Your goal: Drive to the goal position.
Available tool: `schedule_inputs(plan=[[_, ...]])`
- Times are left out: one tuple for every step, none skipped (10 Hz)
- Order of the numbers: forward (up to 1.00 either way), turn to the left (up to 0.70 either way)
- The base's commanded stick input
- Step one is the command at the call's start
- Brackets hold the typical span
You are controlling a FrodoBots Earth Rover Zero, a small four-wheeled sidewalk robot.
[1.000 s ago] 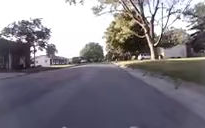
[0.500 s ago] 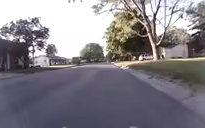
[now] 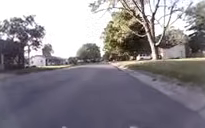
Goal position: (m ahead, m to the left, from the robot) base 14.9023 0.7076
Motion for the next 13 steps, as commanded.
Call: schedule_inputs(plan=[[1.00, 0.00], [1.00, 0.00], [1.00, 0.00], [1.00, 0.00], [1.00, 0.00], [1.00, 0.00], [1.00, 0.00], [1.00, -0.03], [1.00, -0.07], [1.00, -0.24], [1.00, -0.23], [1.00, -0.10], [1.00, 0.00]])
